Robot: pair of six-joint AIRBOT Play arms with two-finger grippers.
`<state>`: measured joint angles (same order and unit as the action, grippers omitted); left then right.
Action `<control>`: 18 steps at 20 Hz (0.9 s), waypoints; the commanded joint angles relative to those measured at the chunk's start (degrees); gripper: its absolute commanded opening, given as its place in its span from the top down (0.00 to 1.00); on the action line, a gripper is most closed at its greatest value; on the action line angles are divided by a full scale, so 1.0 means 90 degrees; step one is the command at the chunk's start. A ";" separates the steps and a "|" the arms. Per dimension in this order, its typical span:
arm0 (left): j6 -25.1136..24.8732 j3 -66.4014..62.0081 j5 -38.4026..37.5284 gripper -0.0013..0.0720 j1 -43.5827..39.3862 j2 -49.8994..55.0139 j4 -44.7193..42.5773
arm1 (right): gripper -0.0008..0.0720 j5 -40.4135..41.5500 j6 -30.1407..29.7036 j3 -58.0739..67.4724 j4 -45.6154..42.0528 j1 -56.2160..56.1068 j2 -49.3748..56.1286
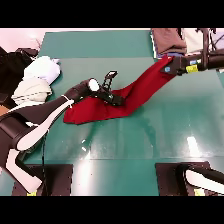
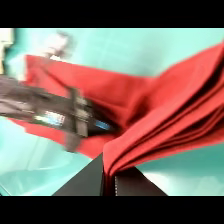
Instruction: Fold the shirts.
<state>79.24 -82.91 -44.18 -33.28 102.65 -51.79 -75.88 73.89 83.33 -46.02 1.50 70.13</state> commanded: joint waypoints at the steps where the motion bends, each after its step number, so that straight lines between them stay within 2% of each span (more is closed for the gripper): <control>1: 0.0097 -0.0112 -0.0027 0.95 -0.0061 0.0141 0.0010 | 0.97 0.0153 0.0245 0.0566 0.0000 -0.0673 -0.0032; 3: 0.0097 -0.0194 -0.0112 0.95 -0.0012 0.0138 -0.0005 | 0.97 0.0044 0.0294 0.0789 0.0000 -0.0947 0.0107; 6: 0.0097 -0.0605 -0.0709 0.95 0.0391 -0.0053 -0.0126 | 0.97 0.0032 0.0294 0.1149 0.0002 -0.1447 0.0437; 10: 0.0143 -0.0707 -0.0916 0.95 0.1518 -0.1205 -0.0617 | 0.97 0.0160 0.0294 0.1698 0.0007 -0.2516 0.1124; 12: 0.0143 -0.0707 -0.0988 0.95 0.2259 -0.1979 -0.0903 | 0.97 0.0495 0.0291 0.1996 0.0010 -0.3291 0.1644; 15: 0.0143 -0.0707 -0.1037 0.95 0.3288 -0.3140 -0.1409 | 0.97 0.1515 0.0267 0.2625 0.0202 -0.4558 0.2781; 16: 0.0143 -0.0707 -0.1056 0.95 0.3560 -0.3439 -0.1457 | 0.94 0.1877 0.0002 0.2902 0.0464 -0.4889 0.3203; 17: 0.0143 -0.0707 -0.1086 0.95 0.3806 -0.3706 -0.1462 | 0.65 0.2215 -0.0250 0.3254 0.0714 -0.5175 0.3667; 18: 0.0143 -0.0707 -0.1141 0.95 0.3990 -0.3898 -0.1464 | 0.45 0.2344 -0.0257 0.3648 0.0777 -0.5370 0.4070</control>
<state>80.53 -89.21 -53.45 -3.81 74.46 -62.67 -62.35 74.35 109.23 -42.54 -39.68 97.62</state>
